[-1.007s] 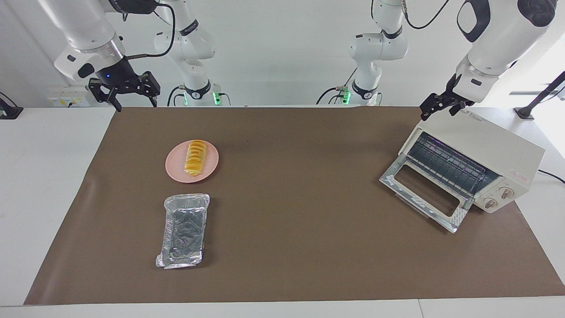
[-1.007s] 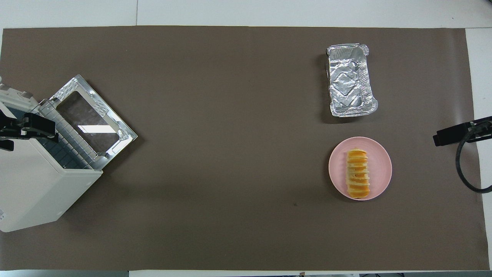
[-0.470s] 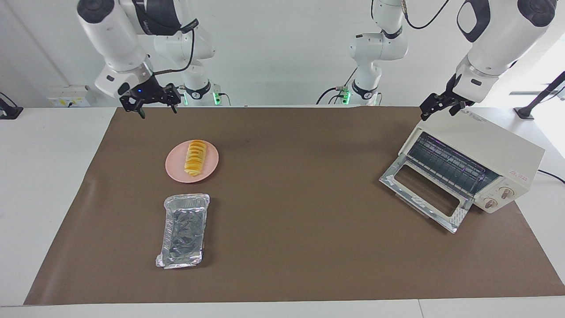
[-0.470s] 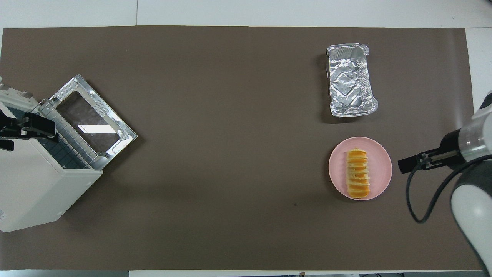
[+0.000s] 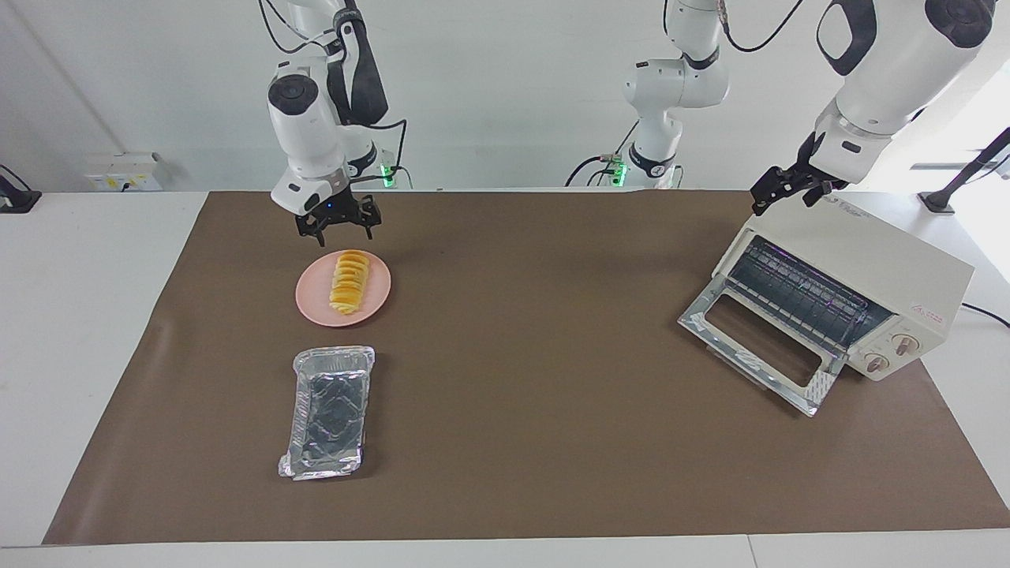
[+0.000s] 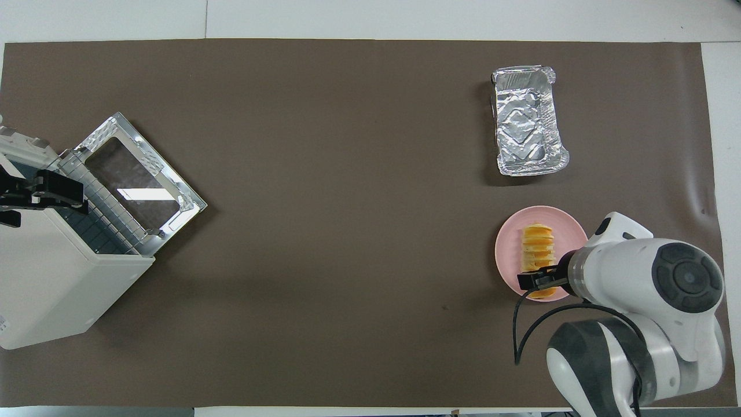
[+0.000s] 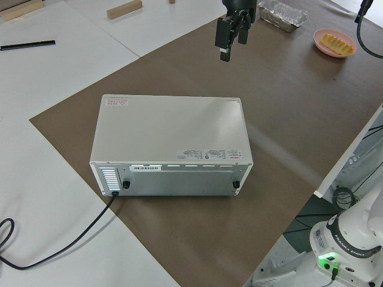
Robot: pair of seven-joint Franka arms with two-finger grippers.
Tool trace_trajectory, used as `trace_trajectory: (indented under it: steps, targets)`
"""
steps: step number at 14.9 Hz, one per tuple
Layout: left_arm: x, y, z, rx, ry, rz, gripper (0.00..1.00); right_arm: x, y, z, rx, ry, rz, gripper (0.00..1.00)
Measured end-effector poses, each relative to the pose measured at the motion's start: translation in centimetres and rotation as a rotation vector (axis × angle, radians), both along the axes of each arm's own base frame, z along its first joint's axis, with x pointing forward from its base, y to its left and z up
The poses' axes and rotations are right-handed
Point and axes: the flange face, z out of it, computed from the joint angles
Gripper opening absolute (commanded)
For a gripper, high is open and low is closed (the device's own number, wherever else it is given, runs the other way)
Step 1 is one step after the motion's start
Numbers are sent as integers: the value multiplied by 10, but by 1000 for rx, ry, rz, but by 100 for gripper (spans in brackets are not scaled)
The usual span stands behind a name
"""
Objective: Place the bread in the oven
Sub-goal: 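Reach the right gripper down to the orange bread on the pink plate, then grasp the orange bread with the right gripper and carry it to the foil tray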
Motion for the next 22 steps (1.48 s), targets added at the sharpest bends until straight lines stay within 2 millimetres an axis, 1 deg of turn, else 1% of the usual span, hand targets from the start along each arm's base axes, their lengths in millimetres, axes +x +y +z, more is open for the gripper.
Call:
trace_trajectory:
  steps: [1,2,4,5,6,7,8,11,14,16,17,19,22]
  targets:
    - [0,0,0,0,0,0,100,1,-1,-22,6,-13,-1,100]
    - [0,0,0,0,0,0,100,5,-1,-40,11,-25,-2,100]
    - [0,0,0,0,0,0,100,15,0,-61,19,-42,-4,99]
    - [0,0,0,0,0,0,100,18,0,-64,21,-44,-6,82]
    - [0,0,0,0,0,0,100,21,-1,-64,22,-46,-10,44]
    - [0,0,0,0,0,0,100,24,-2,-62,23,-52,-13,13]
    - [0,0,0,0,0,0,100,27,-3,-59,24,-58,-19,0]
    - [0,0,0,0,0,0,100,31,-4,-54,27,-70,-61,0]
    - [0,0,0,0,0,0,100,36,-3,-49,28,-73,-64,0]
    - [0,0,0,0,0,0,100,42,-2,-38,21,-36,-64,0]
    - [0,0,0,0,0,0,100,49,-2,-28,18,-17,-62,0]
    - [0,0,0,0,0,0,100,68,-4,5,13,15,-55,0]
    - [0,0,0,0,0,0,100,113,-14,63,19,1,-26,0]
